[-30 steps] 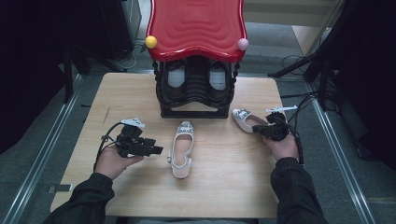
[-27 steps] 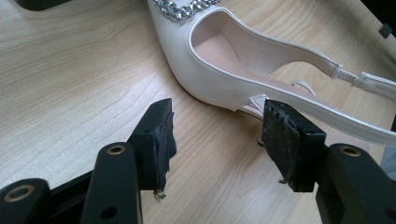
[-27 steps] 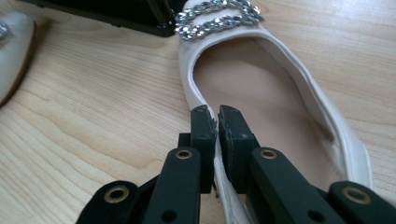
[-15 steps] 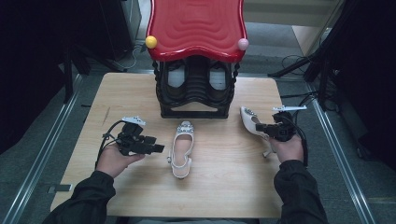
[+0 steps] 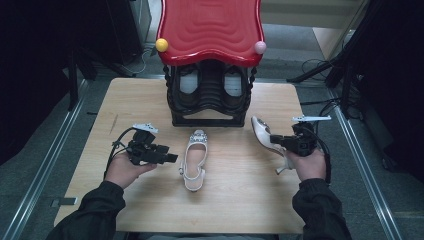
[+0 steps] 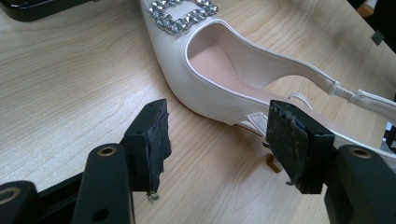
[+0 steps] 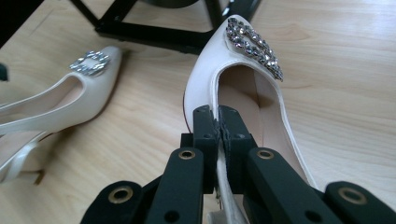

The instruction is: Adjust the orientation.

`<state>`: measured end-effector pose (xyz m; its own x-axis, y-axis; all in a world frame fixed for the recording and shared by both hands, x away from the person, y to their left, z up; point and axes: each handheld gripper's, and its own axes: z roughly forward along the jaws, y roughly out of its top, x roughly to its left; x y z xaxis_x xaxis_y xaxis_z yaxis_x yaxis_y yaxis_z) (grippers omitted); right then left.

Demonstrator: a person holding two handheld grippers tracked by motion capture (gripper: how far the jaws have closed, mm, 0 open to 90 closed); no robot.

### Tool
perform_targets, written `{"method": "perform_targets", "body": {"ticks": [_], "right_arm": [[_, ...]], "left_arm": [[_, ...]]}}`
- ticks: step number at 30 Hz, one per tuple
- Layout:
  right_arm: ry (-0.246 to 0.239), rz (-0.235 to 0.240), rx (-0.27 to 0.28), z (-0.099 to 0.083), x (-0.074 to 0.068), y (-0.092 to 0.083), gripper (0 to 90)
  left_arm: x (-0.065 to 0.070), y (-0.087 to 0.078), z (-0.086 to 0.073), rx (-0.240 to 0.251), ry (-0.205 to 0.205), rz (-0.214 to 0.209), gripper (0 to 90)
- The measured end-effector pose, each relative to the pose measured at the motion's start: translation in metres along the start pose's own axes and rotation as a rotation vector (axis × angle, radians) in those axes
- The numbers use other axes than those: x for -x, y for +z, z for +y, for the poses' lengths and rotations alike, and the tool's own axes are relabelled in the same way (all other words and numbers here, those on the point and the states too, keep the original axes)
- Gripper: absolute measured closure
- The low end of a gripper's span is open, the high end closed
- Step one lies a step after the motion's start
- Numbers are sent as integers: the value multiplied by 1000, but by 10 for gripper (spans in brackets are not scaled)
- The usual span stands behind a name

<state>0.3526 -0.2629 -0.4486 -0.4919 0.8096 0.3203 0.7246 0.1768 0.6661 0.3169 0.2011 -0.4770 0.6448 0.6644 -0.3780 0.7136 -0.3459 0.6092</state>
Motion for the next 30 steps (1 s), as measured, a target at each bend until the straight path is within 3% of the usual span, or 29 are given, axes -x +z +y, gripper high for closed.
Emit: {"method": "perform_targets", "body": {"ticks": [8,21,26,30], "right_arm": [[-41,44,-29,-4,-25,6,887],[-88,93,-81,1,-52,39,886],[-118,89,-93,4,-62,51,886],[-148,55,-113,5,-70,62,885]], "left_arm": [[-1,0,0,-4,-1,-5,395],[1,0,-2,-4,0,-4,394],[2,-2,-4,8,-1,-5,394],[2,-4,-7,5,-5,-1,394]]}}
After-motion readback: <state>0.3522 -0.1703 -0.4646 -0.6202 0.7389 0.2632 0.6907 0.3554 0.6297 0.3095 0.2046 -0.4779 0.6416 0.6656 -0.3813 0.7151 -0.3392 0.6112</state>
